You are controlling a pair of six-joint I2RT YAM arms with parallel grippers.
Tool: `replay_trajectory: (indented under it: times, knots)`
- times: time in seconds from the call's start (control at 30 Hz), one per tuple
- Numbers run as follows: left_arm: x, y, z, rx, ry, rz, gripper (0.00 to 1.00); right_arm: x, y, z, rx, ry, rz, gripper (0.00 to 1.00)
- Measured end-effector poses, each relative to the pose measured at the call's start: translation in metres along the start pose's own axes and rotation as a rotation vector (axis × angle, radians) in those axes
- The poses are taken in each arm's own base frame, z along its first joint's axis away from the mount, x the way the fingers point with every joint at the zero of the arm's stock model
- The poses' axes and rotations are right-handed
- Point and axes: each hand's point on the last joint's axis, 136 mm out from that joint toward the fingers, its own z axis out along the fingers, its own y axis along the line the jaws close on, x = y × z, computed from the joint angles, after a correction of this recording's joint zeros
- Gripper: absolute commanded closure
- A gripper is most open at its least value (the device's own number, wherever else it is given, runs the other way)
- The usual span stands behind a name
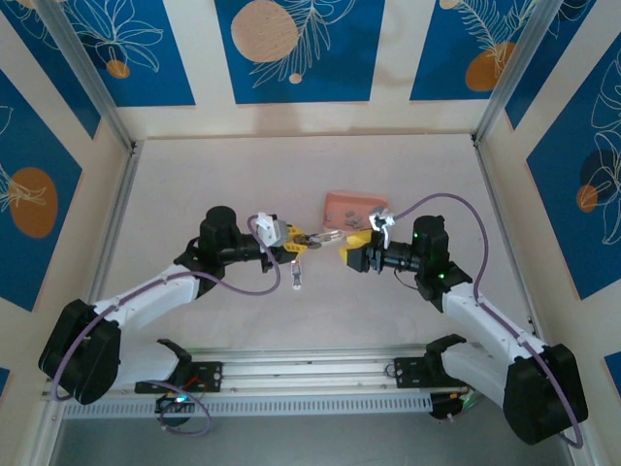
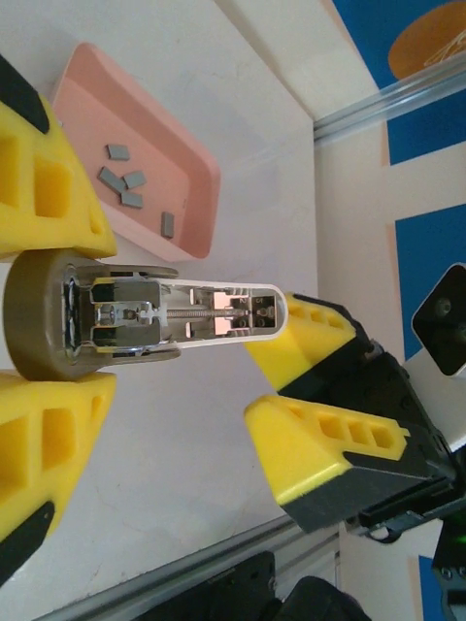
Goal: Load the staples into the stapler
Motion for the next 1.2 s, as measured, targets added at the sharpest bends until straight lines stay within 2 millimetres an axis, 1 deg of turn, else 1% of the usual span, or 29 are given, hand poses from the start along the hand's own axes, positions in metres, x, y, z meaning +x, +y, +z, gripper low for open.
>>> replay_trajectory:
  times: [0.17, 0.3, 0.4, 0.6, 0.73, 0.9, 1.03, 1.2]
  knots:
    - [0.003, 0.003, 0.000, -0.025, 0.001, 0.005, 0.87, -0.006, -0.002, 0.008, 0.041, 0.003, 0.258, 0.42]
    - [0.007, 0.004, -0.001, -0.035, 0.006, 0.001, 0.87, -0.014, 0.003, 0.019, 0.039, 0.005, 0.386, 0.42]
    - [0.008, 0.005, 0.000, -0.039, 0.008, 0.000, 0.87, -0.013, 0.004, 0.025, 0.044, 0.006, 0.475, 0.46]
    - [0.009, 0.005, 0.000, -0.044, 0.006, -0.001, 0.87, -0.002, -0.007, 0.041, 0.052, 0.032, 0.642, 0.58]
    - [0.010, 0.005, 0.000, -0.044, 0.008, -0.002, 0.87, -0.002, -0.007, 0.047, 0.045, 0.029, 0.677, 0.64]
    - [0.011, 0.005, 0.000, -0.042, 0.013, -0.006, 0.88, -0.008, -0.004, 0.048, 0.032, 0.009, 0.673, 0.65]
    - [0.012, 0.004, 0.000, -0.040, 0.018, -0.011, 0.87, -0.013, -0.004, 0.048, 0.027, -0.011, 0.677, 0.69]
    - [0.012, 0.004, 0.000, -0.041, 0.017, -0.010, 0.88, -0.016, -0.005, 0.048, 0.026, -0.040, 0.682, 0.79]
